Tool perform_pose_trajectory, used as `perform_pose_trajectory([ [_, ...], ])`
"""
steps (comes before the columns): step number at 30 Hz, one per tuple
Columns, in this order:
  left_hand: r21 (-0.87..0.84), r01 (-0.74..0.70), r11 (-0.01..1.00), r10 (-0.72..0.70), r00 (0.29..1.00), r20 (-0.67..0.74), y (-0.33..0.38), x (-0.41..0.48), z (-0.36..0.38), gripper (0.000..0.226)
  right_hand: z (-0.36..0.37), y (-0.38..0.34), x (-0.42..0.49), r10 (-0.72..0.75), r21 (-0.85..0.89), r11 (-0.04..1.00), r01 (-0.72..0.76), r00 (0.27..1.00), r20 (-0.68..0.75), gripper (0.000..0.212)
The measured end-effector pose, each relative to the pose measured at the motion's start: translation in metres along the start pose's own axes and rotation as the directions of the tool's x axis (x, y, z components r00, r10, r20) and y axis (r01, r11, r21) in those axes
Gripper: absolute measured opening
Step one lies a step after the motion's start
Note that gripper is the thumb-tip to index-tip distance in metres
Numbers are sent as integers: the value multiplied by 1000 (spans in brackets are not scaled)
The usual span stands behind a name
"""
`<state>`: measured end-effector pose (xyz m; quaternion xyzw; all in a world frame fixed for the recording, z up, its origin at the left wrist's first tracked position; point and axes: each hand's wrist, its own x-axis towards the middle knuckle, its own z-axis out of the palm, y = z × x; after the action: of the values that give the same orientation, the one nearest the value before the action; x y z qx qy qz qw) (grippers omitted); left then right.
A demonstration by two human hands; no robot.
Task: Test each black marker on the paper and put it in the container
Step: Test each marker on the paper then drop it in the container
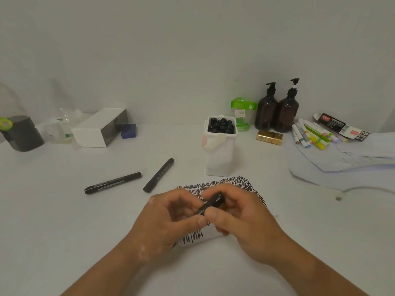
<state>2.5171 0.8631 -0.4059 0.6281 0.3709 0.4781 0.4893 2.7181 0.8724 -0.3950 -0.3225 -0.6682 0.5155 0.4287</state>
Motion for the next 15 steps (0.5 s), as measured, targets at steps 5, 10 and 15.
perform_pose_trajectory([
  [5, 47, 79, 996, -71, 987, -141, 3, 7, -2, 32, -29, -2, 7, 2, 102, 994, 28, 960, -279, 20],
  [10, 194, 214, 957, -149, 941, -305, 13, 72, -16, 76, -78, 6, 17, 190, 390, 919, 53, 808, -557, 23],
  [15, 363, 224, 905, -181, 972, -149, 14, 164, -15, 122, -88, 16, 22, 261, 472, 880, 63, 765, -589, 28],
])
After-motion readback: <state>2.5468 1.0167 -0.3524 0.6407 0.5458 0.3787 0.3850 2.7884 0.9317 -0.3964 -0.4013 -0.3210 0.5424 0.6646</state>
